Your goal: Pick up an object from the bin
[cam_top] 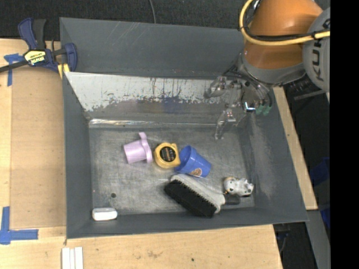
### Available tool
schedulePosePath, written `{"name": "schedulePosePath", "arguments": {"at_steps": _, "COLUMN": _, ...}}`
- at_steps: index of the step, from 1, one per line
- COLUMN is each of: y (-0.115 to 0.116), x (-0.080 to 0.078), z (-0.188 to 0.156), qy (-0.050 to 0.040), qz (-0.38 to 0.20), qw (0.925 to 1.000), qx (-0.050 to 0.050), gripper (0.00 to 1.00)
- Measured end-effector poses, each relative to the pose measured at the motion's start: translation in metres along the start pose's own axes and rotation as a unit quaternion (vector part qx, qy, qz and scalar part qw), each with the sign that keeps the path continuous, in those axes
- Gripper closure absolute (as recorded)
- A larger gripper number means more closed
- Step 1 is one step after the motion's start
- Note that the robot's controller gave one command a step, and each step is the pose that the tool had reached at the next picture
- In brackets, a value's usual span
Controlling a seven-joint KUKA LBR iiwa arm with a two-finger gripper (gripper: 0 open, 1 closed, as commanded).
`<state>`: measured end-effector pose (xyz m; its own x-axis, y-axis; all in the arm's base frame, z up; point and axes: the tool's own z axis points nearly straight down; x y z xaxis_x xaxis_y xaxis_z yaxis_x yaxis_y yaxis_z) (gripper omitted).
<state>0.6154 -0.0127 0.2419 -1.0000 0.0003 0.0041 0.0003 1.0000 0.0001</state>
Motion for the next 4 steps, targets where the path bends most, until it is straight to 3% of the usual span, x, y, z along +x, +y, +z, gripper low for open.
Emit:
{"name": "schedulePosePath", "arguments": {"at_steps": 2, "y": 0.0, "x": -0.001, "z": -0.004, "qy": -0.0041, "qz": 0.0, "qw": 1.0, "qx": 0.0, "gripper": 0.0}}
{"name": "schedulePosePath", "arguments": {"at_steps": 3, "y": -0.007, "x": 0.016, "z": -0.026, "qy": 0.002, "qz": -0.053, "qw": 0.9986, "qx": 0.0, "gripper": 0.0}}
{"name": "schedulePosePath", "arguments": {"at_steps": 4, "y": 0.008, "x": 0.033, "z": 0.004, "qy": -0.0078, "qz": -0.063, "qw": 0.998, "qx": 0.001, "gripper": 0.0}}
